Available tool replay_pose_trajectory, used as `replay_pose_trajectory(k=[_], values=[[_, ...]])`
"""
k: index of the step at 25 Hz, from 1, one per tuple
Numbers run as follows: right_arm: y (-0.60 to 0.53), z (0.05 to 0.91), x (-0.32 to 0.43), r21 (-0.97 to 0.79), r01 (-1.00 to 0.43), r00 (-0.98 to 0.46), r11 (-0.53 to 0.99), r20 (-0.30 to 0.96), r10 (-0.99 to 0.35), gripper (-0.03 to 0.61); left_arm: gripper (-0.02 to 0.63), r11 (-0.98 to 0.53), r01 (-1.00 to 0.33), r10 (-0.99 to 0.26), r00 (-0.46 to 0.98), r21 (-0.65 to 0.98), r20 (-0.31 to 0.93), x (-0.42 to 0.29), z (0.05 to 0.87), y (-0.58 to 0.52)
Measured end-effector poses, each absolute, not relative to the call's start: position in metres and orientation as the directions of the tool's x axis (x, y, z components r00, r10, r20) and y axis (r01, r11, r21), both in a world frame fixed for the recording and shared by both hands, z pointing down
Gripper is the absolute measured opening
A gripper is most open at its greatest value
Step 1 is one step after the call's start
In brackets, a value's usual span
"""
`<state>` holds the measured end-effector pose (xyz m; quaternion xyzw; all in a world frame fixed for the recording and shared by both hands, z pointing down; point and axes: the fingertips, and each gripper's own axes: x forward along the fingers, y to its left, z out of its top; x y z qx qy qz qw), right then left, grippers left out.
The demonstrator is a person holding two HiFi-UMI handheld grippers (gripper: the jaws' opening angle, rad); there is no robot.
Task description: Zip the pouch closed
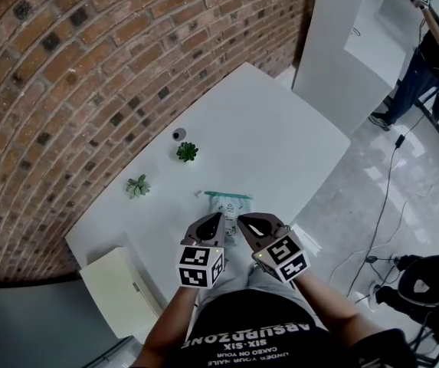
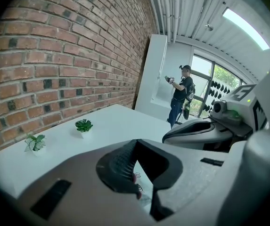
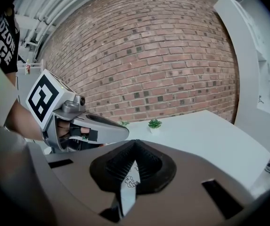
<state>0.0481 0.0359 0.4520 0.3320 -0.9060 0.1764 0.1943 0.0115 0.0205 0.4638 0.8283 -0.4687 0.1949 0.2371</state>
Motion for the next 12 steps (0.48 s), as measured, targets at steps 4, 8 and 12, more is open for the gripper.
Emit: replay_pose_trajectory(k=[4,8,12], values=[[0.0375,0.4498,0.0490,-0.188,-0.666,-0.706,0.722,0.469,-0.530,-0.003,0.006,-0.451,-0.868,-0.684,0.485,0.206,0.545,0.0128,0.4610,0.0215],[0.0388,0.4492,0.0498,-0.189,-0.665,-0.709,0.723,0.465,-0.530,-0.003,0.006,-0.460,-0.865,-0.681,0.488,0.200,0.546,0.0150,0.4603,0.0232],[0.0401,0.4473,0.0505,-0.196,-0.662,-0.714,0.723,0.459,-0.529,-0.003,0.006,-0.463,-0.864,-0.679,0.490,0.200,0.547,0.0169,0.4596,0.0251]])
